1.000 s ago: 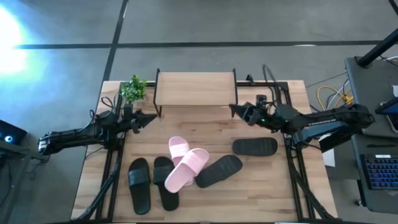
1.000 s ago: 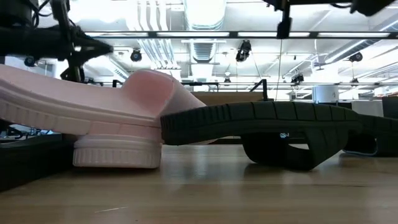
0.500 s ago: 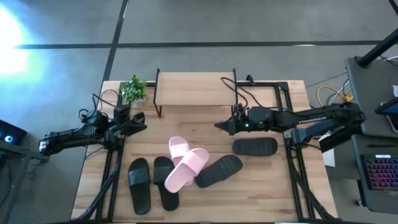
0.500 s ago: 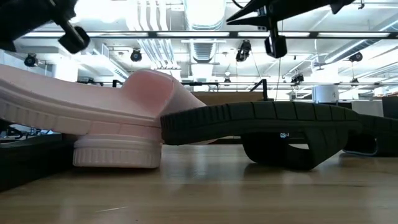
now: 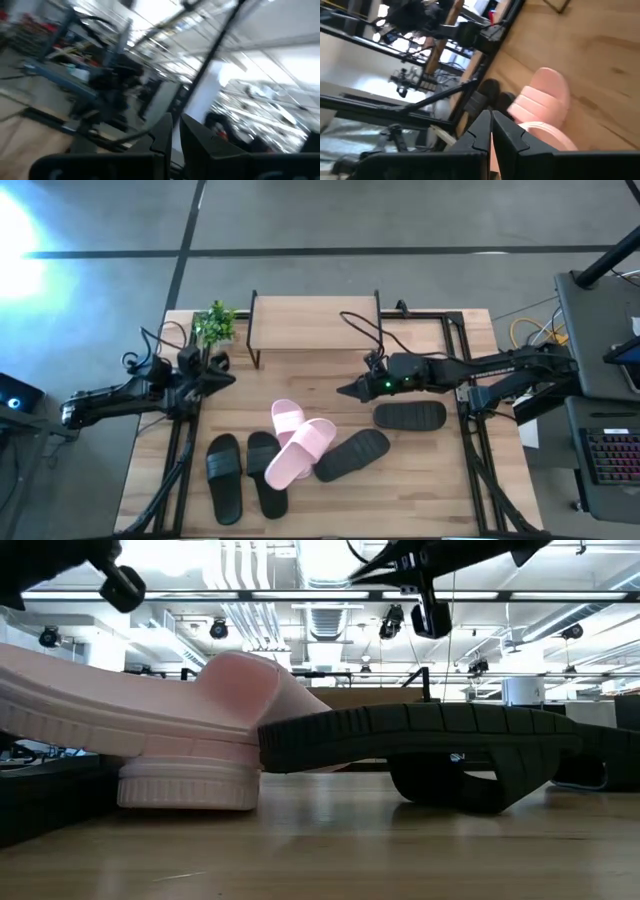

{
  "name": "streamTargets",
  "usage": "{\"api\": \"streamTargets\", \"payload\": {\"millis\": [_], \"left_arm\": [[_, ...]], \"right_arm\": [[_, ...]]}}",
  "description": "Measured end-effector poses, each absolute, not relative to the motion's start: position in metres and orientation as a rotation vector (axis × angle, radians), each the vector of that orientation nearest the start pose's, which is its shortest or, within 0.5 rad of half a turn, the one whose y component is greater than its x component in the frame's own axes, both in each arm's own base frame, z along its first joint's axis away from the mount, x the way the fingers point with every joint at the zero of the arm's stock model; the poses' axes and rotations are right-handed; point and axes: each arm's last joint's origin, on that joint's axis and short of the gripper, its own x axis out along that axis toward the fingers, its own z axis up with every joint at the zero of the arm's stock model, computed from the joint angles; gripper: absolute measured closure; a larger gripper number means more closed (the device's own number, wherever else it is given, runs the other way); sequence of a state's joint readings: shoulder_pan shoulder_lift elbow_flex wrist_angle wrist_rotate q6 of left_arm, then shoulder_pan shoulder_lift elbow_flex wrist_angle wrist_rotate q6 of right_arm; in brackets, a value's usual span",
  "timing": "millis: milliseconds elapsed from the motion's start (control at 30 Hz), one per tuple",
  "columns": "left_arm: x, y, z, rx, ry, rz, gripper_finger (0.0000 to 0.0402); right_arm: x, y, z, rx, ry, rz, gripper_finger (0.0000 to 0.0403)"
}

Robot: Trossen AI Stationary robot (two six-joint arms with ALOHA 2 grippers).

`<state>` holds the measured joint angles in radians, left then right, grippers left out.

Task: Pick and place slides into the shelf
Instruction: Put the top pink slipper under the shelf

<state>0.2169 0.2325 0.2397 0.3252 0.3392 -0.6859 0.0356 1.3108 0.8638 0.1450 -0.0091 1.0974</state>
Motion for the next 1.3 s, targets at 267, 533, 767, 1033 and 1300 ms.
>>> {"api": "streamTargets", "payload": {"millis": [267,533,767,1033,1300], "left_arm": [[0.093,0.011,0.273,-0.582,-0.308,-0.244,0.0380],[0.093,0.012,0.274,-0.573,-0.337,-0.188,0.0380],[0.095,0.013,0.272,-0.569,-0.323,-0.173,0.0380],[0.092,0.012,0.272,-0.536,-0.335,-0.184,0.0380],[0.092,0.012,0.268,-0.520,-0.325,-0.178,0.0380]], "right_arm": [[0.303,0.028,0.320,0.921,0.137,0.014,0.0394],[0.346,0.024,0.326,0.824,0.196,-0.043,0.0394],[0.370,0.027,0.317,0.640,0.695,-0.365,0.0394],[0.389,0.063,0.316,0.457,0.936,-0.438,0.0394],[0.381,0.096,0.326,0.497,0.965,-0.446,0.0353]]}}
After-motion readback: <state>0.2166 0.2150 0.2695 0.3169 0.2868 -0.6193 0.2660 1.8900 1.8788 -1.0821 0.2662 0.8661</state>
